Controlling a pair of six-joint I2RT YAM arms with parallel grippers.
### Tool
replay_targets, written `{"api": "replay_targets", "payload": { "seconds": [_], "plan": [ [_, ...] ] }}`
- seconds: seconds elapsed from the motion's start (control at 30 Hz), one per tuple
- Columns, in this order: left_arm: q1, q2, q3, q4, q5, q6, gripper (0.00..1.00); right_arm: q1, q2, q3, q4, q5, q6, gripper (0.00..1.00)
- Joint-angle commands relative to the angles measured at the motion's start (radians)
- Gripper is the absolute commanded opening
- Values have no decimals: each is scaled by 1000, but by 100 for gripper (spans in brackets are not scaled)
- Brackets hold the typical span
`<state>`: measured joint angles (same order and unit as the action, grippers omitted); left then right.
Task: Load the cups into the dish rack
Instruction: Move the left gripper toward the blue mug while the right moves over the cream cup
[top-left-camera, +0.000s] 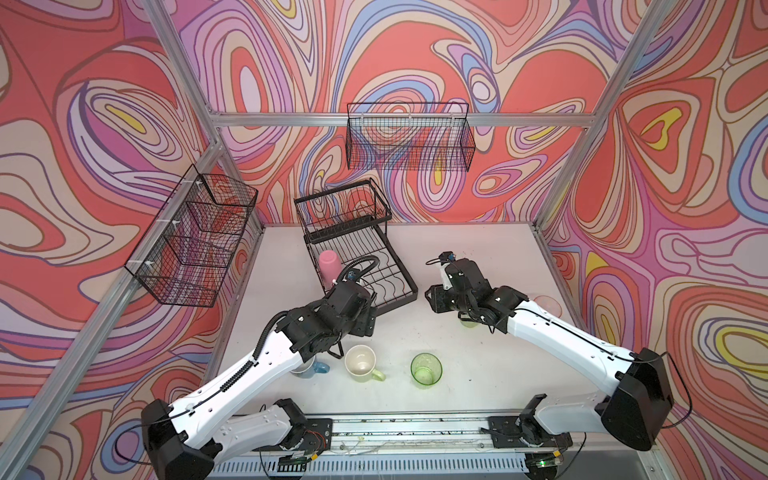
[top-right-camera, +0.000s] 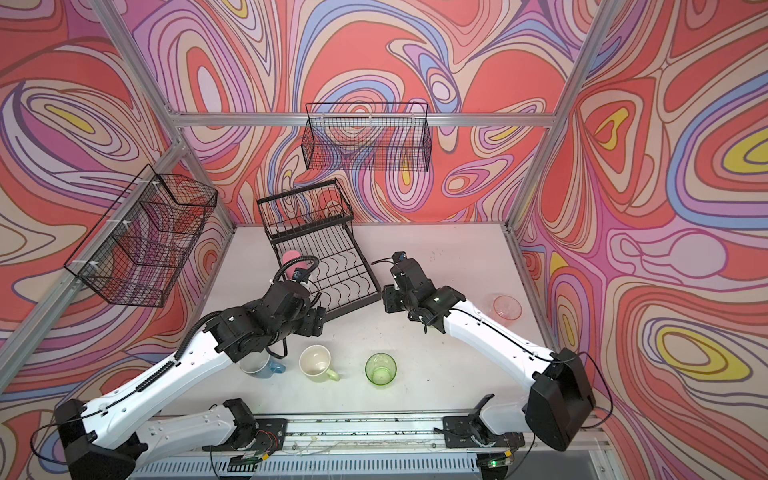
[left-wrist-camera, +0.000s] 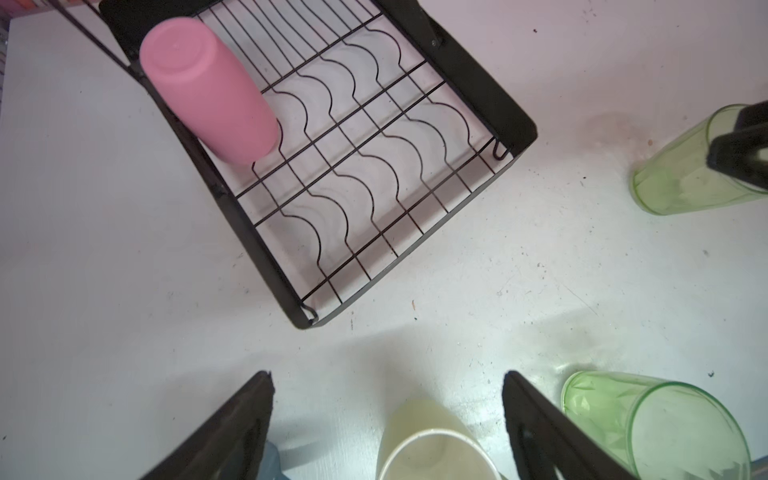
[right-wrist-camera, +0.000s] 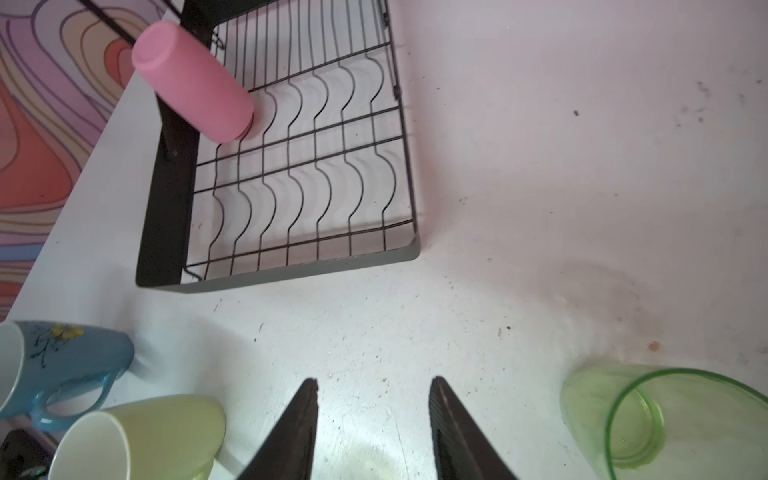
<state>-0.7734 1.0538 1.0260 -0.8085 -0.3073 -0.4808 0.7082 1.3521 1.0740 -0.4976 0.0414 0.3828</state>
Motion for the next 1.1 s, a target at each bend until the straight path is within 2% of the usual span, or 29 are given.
{"api": "replay_targets", "payload": {
  "seconds": [0.0,0.17,0.27,0.67,1.07],
  "plan": [
    [-6,-30,11,-146,-58,-68,90,52,10,27,-18,-41,-60,46],
    [-3,-79,29,-229,-97,-80,92,137,99,90,-10,-90,-125,46],
    [24,-122,21,-253,-84,-100,92,173,157,132,-10,-137,-149,46],
    [271,-249,-27,-293,102,-133,92,303,320,314,-155,-248,-335,46],
    [490,-303,-114,-187,364,-132,92,361,464,441,-303,-232,-404,43]
  ]
}}
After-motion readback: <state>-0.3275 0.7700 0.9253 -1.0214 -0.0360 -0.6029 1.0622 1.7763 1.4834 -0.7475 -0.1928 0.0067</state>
